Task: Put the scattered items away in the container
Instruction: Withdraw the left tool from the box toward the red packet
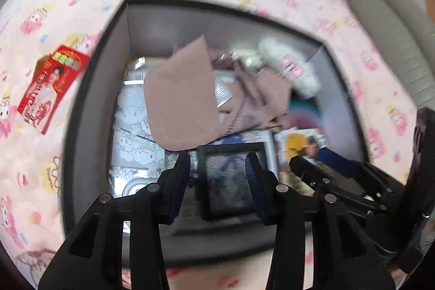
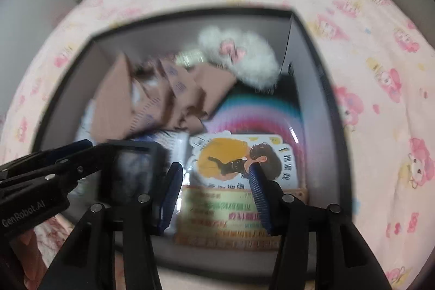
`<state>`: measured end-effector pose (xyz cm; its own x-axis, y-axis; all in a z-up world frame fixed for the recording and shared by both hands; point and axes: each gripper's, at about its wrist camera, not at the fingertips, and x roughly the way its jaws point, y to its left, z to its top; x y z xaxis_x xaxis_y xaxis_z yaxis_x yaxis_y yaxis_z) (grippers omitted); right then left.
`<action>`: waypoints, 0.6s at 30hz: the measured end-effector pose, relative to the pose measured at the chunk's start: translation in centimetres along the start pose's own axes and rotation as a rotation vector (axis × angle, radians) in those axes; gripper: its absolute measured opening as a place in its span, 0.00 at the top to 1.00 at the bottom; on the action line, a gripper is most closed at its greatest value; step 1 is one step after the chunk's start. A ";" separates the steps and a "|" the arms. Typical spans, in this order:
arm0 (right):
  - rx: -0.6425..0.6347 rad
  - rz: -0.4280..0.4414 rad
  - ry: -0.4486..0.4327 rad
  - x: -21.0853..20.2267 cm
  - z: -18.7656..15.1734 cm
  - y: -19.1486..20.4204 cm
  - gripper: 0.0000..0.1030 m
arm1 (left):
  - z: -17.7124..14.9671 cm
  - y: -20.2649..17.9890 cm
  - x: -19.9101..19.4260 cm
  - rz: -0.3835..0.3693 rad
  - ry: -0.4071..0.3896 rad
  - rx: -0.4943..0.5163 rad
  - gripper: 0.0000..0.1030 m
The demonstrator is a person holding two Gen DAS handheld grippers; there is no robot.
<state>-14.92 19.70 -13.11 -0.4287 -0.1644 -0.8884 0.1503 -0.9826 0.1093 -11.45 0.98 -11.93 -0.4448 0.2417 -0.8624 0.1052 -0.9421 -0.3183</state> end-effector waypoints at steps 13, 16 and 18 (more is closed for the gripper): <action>0.081 -0.003 -0.211 -10.9 -4.1 1.6 0.48 | -2.7 -3.0 -7.6 -0.089 -0.084 0.150 0.46; 0.076 0.002 -0.224 -11.9 -4.3 3.0 0.48 | -3.2 -2.3 -9.4 -0.099 -0.100 0.159 0.46; 0.074 0.010 -0.229 -12.4 -4.6 3.9 0.48 | -3.4 -1.4 -10.4 -0.108 -0.105 0.155 0.46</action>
<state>-4.89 18.31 -3.70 -0.6198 -0.1811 -0.7636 0.0936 -0.9831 0.1572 -3.92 0.60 -3.85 -0.5368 0.3253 -0.7785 -0.0827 -0.9385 -0.3352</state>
